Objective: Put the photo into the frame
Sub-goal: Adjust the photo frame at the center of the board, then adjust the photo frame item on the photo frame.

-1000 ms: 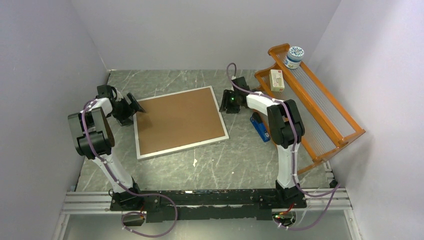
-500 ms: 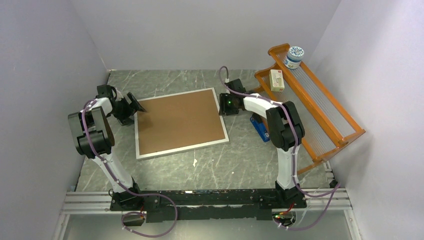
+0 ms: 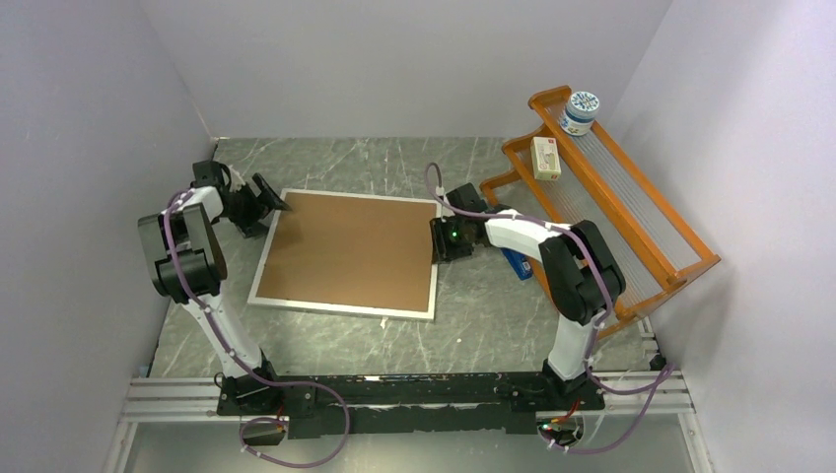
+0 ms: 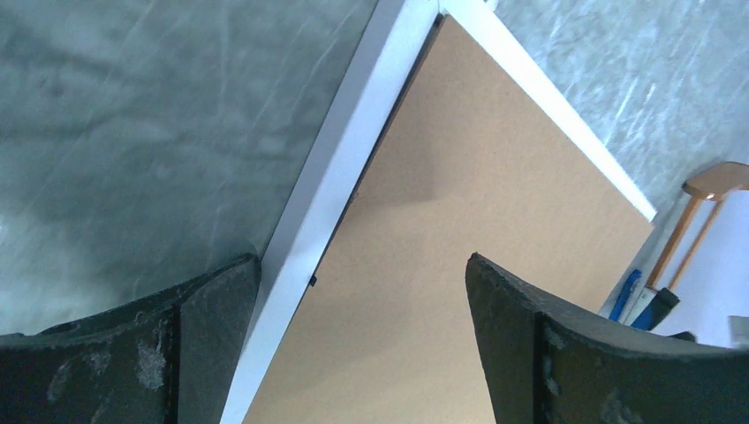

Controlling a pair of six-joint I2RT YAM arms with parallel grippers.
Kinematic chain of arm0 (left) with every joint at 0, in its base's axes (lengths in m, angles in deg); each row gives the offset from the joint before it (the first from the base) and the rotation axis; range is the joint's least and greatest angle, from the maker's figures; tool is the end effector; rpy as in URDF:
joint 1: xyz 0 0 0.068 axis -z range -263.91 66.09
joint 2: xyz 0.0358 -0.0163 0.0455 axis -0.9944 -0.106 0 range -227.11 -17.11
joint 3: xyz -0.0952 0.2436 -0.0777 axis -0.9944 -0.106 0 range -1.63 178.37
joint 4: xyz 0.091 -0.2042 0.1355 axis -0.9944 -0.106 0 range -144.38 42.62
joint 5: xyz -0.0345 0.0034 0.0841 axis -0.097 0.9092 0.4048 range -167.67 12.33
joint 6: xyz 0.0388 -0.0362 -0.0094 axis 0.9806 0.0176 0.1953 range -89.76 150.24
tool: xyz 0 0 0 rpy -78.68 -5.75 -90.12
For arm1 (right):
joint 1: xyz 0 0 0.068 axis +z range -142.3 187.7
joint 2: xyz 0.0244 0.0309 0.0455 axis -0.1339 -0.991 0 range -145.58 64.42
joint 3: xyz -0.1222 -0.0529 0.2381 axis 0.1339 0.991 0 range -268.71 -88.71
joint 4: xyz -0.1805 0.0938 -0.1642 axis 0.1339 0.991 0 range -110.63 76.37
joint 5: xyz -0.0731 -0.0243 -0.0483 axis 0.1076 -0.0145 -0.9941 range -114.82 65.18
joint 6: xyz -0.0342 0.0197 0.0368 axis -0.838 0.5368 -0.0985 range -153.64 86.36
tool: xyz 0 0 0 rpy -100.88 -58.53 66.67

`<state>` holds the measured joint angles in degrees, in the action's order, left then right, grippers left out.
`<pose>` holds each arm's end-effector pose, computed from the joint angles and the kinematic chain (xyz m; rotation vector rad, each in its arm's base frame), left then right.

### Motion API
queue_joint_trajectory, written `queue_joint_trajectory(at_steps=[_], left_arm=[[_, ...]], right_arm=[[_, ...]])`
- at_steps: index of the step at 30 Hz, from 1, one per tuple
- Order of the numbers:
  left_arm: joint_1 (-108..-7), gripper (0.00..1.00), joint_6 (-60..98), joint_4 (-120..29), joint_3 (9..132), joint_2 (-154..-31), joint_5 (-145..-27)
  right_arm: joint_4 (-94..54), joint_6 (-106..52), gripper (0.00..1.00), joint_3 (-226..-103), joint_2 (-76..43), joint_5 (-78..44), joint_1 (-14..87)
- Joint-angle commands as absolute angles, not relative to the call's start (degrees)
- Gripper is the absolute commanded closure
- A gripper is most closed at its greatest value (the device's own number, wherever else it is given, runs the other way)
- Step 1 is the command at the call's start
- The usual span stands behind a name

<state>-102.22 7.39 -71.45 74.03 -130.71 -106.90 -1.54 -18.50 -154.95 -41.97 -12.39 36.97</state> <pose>0.3900 0.1106 0.1594 -0.7530 2.4851 -0.7008 0.3242 0.1906 0.1611 -0.4084 2.6426 0.5472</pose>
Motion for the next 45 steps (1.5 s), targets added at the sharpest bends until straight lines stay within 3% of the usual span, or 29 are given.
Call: queue_joint_trajectory(at_steps=[1, 7, 11, 16, 24, 32, 41, 45], left_arm=[[-98.5, 0.06, 6.3, -70.2, 76.5, -137.6, -111.8], [-98.1, 0.06, 5.2, -74.3, 86.1, -140.4, -103.3], [-99.0, 0.06, 5.5, -78.2, 90.4, -138.9, -98.5], [-101.4, 0.06, 4.8, -83.8, 91.9, -134.9, -95.4], [-104.9, 0.06, 1.0, -91.4, 79.1, -122.3, -88.2], [-107.6, 0.06, -4.1, -87.9, 61.9, -109.5, -87.1], [-108.9, 0.06, -3.3, -83.6, 58.6, -111.3, -92.7], [-109.4, 0.06, -2.5, -83.3, 58.9, -112.5, -93.1]], right_arm=[[1.0, -17.5, 0.57, -150.9, -38.6, -7.5, 38.8], [5.2, -9.1, 0.50, -155.0, -33.8, -21.6, 34.9], [3.0, -9.0, 0.43, -158.9, -32.5, -20.8, 31.4], [6.8, -13.4, 0.42, -170.5, -41.5, -19.4, 30.6], [9.1, -13.5, 0.42, -183.3, -52.4, -19.2, 30.6], [8.8, -15.8, 0.41, -186.8, -57.6, -19.6, 30.7], [6.9, -17.5, 0.61, -187.6, -60.9, -13.0, 30.9], [6.3, -17.0, 0.64, -187.3, -61.7, -10.3, 30.9]])
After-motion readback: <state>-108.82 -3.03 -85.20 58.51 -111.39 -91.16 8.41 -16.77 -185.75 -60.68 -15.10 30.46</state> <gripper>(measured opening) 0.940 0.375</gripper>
